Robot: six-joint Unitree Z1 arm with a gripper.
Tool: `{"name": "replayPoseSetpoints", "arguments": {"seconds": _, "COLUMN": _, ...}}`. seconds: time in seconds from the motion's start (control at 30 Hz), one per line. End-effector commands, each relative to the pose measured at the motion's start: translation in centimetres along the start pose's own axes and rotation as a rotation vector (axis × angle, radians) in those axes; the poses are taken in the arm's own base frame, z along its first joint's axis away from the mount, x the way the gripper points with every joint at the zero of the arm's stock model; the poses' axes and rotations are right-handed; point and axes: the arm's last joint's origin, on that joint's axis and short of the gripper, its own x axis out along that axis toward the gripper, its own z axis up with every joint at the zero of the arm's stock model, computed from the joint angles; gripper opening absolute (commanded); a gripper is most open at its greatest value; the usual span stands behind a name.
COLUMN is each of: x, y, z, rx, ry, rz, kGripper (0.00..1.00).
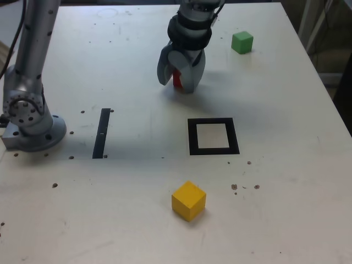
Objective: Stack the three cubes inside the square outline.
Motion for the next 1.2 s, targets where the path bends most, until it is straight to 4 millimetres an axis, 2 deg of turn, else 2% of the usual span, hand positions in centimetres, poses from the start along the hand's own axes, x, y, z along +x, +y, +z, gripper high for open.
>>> {"name": "replayPoseSetpoints", "arguments": {"seconds": 0.0, "x": -0.2, "y": 0.1, "z": -0.1, "rx": -0.001, "ry": -0.003, "rz": 0.001, "kGripper": 0.26}}
{"name": "replayPoseSetpoints", "arguments": {"seconds": 0.17, "x": -0.5, "y": -0.3, "z": -0.6, "rx": -0.001, "ry": -0.009, "rz": -0.002, "kGripper": 0.24}}
{"name": "replayPoseSetpoints", "arguments": {"seconds": 0.3, "x": -2.2, "y": -1.0, "z": -1.8, "rx": -0.024, "ry": -0.061, "rz": 0.0, "kGripper": 0.24}}
{"name": "replayPoseSetpoints", "arguments": {"seconds": 0.43, "x": -3.6, "y": -2.3, "z": -2.5, "rx": -0.084, "ry": -0.1, "rz": -0.048, "kGripper": 0.24}}
{"name": "replayPoseSetpoints", "arguments": {"seconds": 0.53, "x": -3.8, "y": -3.8, "z": -2.2, "rx": -0.137, "ry": -0.1, "rz": -0.101, "kGripper": 0.24}}
{"name": "replayPoseSetpoints", "arguments": {"seconds": 0.67, "x": -4.9, "y": -6.6, "z": -0.6, "rx": -0.186, "ry": -0.099, "rz": -0.135, "kGripper": 0.24}}
{"name": "replayPoseSetpoints", "arguments": {"seconds": 1.0, "x": -8.7, "y": -12.8, "z": 3.3, "rx": -0.253, "ry": -0.11, "rz": -0.09, "kGripper": 0.24}}
{"name": "replayPoseSetpoints", "arguments": {"seconds": 1.17, "x": -9.0, "y": -15.1, "z": 6.7, "rx": -0.265, "ry": -0.109, "rz": -0.068, "kGripper": 0.24}}
